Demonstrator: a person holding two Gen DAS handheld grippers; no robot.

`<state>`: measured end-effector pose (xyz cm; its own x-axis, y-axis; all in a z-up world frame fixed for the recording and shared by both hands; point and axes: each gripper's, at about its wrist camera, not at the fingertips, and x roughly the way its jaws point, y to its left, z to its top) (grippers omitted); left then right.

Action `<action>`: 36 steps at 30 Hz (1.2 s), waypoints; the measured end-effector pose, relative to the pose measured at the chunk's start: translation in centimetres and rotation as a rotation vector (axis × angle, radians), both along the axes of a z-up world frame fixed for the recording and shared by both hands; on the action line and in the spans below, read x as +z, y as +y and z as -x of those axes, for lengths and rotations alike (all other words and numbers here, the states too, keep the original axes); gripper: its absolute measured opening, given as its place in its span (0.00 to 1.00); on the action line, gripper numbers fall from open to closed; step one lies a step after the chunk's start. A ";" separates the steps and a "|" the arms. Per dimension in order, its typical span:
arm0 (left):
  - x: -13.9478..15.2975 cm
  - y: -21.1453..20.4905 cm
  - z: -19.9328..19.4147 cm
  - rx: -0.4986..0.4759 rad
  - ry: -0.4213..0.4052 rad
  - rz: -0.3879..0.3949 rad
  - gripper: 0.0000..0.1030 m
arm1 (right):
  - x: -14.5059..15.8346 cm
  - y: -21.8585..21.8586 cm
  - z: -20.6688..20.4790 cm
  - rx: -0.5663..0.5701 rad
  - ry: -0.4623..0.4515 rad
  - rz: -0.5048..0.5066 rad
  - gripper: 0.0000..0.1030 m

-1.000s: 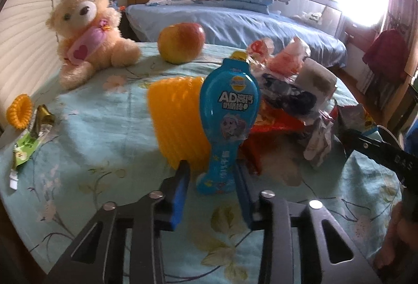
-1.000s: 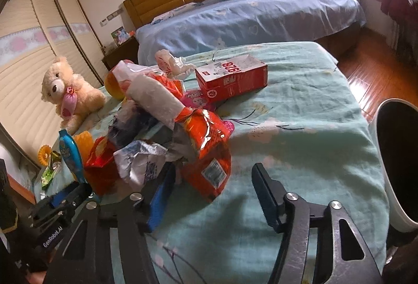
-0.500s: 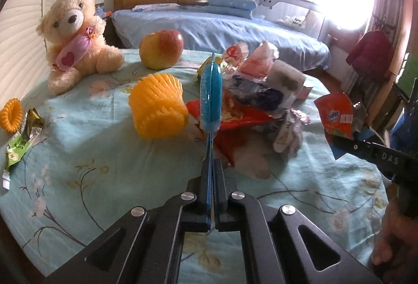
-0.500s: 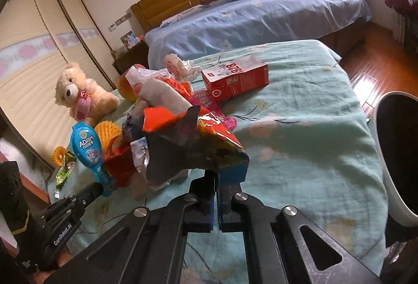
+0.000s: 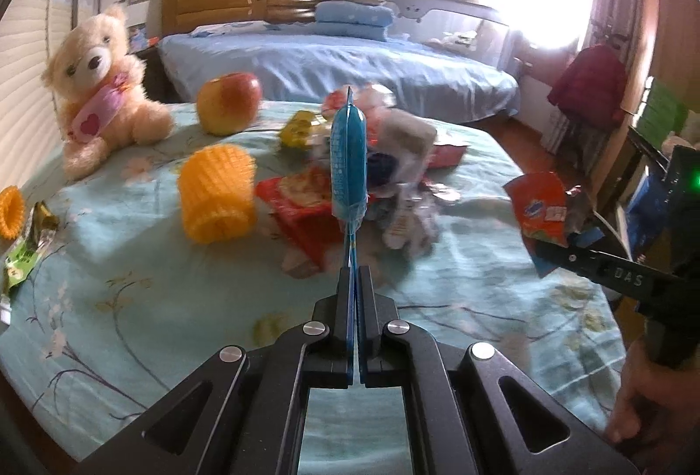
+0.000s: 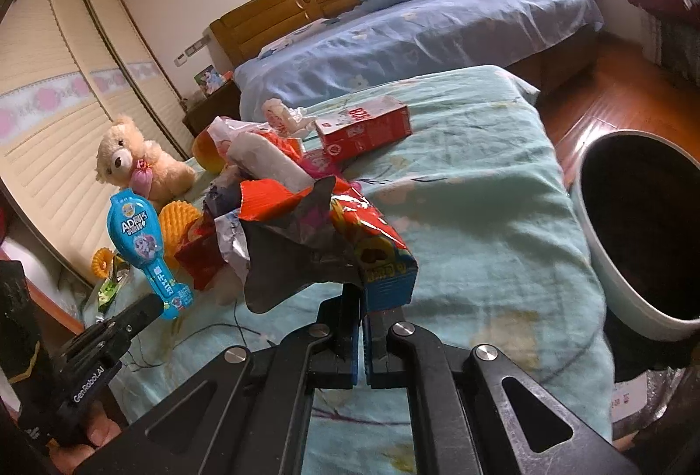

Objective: Collect trash
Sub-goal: 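Carry the snack wrapper in the right gripper over the trash bin and release it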

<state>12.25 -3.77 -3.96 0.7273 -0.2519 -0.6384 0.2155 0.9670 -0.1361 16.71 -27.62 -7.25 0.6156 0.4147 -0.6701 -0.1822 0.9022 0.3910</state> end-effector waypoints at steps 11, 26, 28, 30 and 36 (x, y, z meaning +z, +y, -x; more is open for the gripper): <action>0.3 -5.1 -0.5 -0.137 0.007 -0.003 0.00 | 0.2 -4.4 1.1 -0.083 0.001 0.012 0.01; -0.5 -12.0 -3.1 -0.273 0.037 -0.014 0.00 | 0.0 -11.0 2.0 -0.215 0.016 0.030 0.01; -0.6 -12.9 -3.5 -0.287 0.042 -0.014 0.00 | 0.0 -11.9 2.1 -0.233 0.021 0.028 0.01; -0.7 -13.6 -3.9 -0.301 0.044 -0.016 0.00 | -0.1 -12.7 2.1 -0.252 0.024 0.028 0.01; -0.9 -16.0 -4.9 -0.344 0.048 -0.020 0.00 | -0.3 -14.9 1.9 -0.297 0.042 0.033 0.01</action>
<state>17.14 -19.76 -4.81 0.5710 -0.4641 -0.6772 0.5227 0.8416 -0.1360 14.79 -42.51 -7.60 0.6780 0.1987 -0.7077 0.1072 0.9257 0.3626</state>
